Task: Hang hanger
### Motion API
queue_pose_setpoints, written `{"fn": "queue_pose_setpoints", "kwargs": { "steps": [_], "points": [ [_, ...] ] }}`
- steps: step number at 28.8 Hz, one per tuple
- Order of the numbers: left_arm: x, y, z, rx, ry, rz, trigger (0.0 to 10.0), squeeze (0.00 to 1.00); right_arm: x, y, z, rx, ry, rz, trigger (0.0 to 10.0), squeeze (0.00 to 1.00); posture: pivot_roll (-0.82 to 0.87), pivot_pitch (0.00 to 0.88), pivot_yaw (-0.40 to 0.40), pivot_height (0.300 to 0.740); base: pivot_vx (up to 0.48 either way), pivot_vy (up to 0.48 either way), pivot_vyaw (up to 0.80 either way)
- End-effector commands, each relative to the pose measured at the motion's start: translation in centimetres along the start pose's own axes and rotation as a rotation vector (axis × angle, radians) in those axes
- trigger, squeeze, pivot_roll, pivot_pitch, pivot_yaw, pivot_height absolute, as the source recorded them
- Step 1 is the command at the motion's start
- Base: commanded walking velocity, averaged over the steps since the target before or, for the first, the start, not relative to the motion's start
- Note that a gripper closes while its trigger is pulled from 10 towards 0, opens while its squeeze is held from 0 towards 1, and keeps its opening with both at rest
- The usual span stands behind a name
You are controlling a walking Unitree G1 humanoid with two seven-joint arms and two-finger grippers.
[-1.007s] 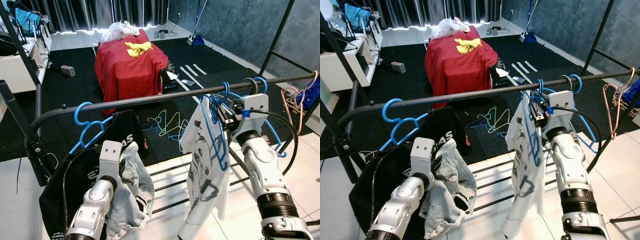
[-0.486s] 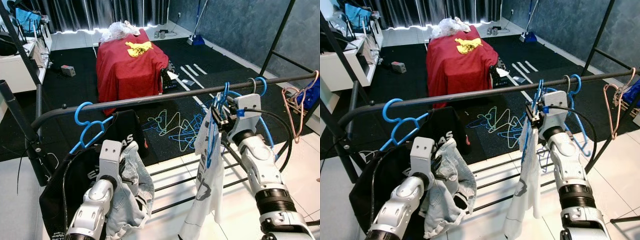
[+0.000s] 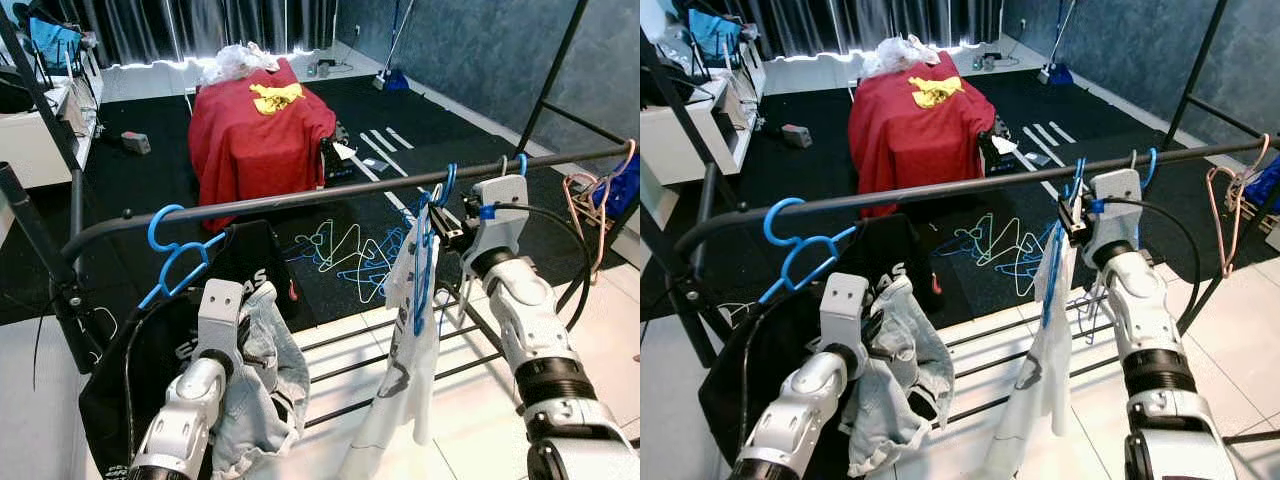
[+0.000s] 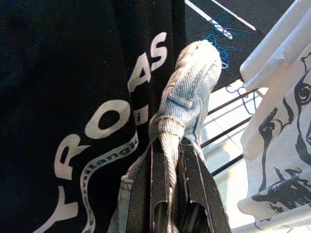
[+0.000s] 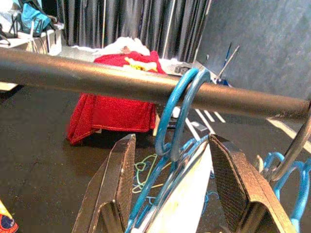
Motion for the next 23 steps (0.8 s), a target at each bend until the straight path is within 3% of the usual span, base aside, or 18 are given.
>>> {"fn": "queue_pose_setpoints", "kwargs": {
  "steps": [1,13,23],
  "points": [
    [0.7,0.3,0.0,0.004,-0.022,-0.027,10.0,0.0,0.2,0.0,-0.1,-0.003,-0.014,-0.015,10.0,0.0,0.03,0.0,0.011,0.74,0.0,0.0,0.0],
    [0.6,0.2,0.2,0.001,-0.019,-0.024,10.0,0.0,0.7,1.6,1.4,-0.098,-0.087,-0.015,10.0,0.0,0.03,0.013,0.023,0.74,0.0,0.0,0.0],
    [0.6,0.0,0.1,-0.004,-0.015,-0.027,10.0,0.0,0.8,1.3,1.7,-0.122,-0.095,-0.03,10.0,0.0,0.03,0.019,0.025,0.74,0.0,0.0,0.0]
  ]
}}
Point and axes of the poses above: a point about 5 cm out from each wrist's last joint towards the gripper, its own z axis pointing back from the gripper into the wrist, its own x axis along the axis of the wrist's last joint, y = z × x, the point moved 4 cm from there along -z, pointing out of the wrist towards the gripper, and after that the axes turned 12 degrees about z, right-handed, at the moved point
